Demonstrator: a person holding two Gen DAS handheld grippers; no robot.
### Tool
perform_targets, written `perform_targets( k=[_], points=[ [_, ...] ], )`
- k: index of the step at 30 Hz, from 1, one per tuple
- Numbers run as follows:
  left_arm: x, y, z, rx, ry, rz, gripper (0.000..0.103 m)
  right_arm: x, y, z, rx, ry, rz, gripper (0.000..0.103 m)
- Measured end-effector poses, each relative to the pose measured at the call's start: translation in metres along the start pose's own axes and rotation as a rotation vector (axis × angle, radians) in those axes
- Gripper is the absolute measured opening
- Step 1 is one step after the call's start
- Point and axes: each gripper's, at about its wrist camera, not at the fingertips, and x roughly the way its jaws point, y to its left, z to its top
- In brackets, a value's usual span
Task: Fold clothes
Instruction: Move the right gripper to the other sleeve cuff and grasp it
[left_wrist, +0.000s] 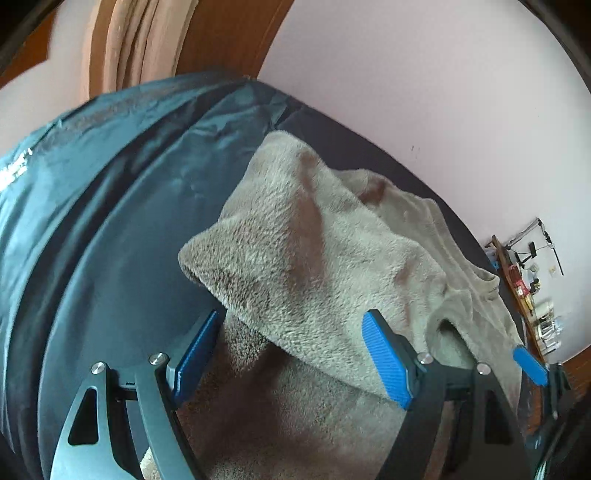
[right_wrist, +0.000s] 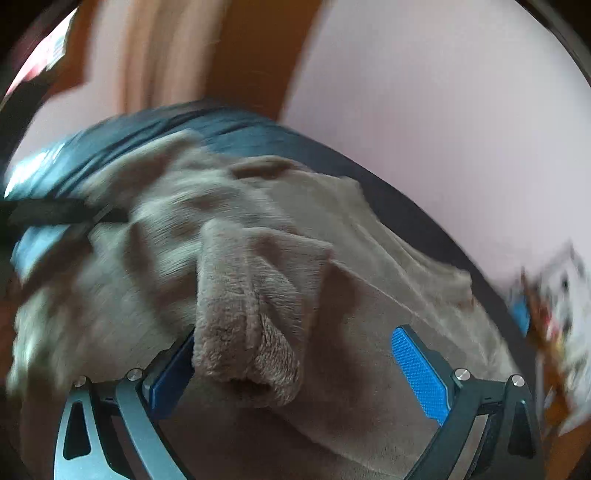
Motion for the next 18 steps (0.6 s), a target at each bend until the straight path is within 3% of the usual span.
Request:
perform_targets(
  k=[4, 6, 10, 13, 18],
  points=[
    [0.003, 0.003, -0.001, -0.022, 0.023, -0.011, 0.082, -0.002, -0.075, -0.025, 0.389, 0.007, -0.032, 0.102],
    [0.004, 0.003, -0.002, -0.026, 0.025, -0.012, 0.082, -0.011, -0.102, -0.042, 0.498, -0.007, -0.066, 0.102],
    [0.003, 0.002, -0.003, -0.026, 0.024, -0.009, 0.082, -0.031, -0.121, -0.061, 0.560, -0.098, 0.099, 0.102],
    [0.003, 0.002, -0.003, -0.021, 0.018, -0.004, 0.082, -0.026, -0.119, -0.053, 0.542, -0.127, 0.229, 0.102],
    [0.002, 0.001, -0.004, -0.010, 0.011, -0.001, 0.082, 0.008, -0.125, -0.054, 0.600, -0.058, 0.382, 0.102]
  ],
)
